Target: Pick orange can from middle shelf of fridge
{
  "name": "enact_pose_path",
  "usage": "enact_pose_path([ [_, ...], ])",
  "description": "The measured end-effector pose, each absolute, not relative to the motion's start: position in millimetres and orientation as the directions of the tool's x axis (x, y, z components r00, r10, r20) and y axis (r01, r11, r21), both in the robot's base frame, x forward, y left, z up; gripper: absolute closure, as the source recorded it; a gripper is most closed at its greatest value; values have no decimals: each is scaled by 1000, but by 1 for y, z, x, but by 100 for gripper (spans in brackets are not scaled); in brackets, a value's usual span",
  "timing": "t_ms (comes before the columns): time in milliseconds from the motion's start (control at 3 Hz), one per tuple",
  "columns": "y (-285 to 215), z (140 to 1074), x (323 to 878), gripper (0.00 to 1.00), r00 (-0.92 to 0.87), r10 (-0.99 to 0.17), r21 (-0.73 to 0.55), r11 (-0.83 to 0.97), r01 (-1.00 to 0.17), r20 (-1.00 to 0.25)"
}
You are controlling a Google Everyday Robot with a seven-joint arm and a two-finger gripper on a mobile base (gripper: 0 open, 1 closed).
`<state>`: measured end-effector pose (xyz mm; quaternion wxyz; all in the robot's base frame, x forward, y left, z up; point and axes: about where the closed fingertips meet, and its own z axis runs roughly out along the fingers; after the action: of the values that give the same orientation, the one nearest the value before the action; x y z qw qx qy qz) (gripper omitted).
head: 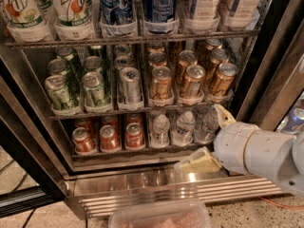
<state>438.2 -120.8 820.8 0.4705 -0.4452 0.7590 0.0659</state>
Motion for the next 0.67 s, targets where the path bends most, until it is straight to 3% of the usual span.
enact_pose_path([
  [333, -113, 824, 455, 11, -135, -552, -313, 639, -703, -823],
  [667, -107, 827, 465, 29, -116, -518, -305, 655, -691, -847],
])
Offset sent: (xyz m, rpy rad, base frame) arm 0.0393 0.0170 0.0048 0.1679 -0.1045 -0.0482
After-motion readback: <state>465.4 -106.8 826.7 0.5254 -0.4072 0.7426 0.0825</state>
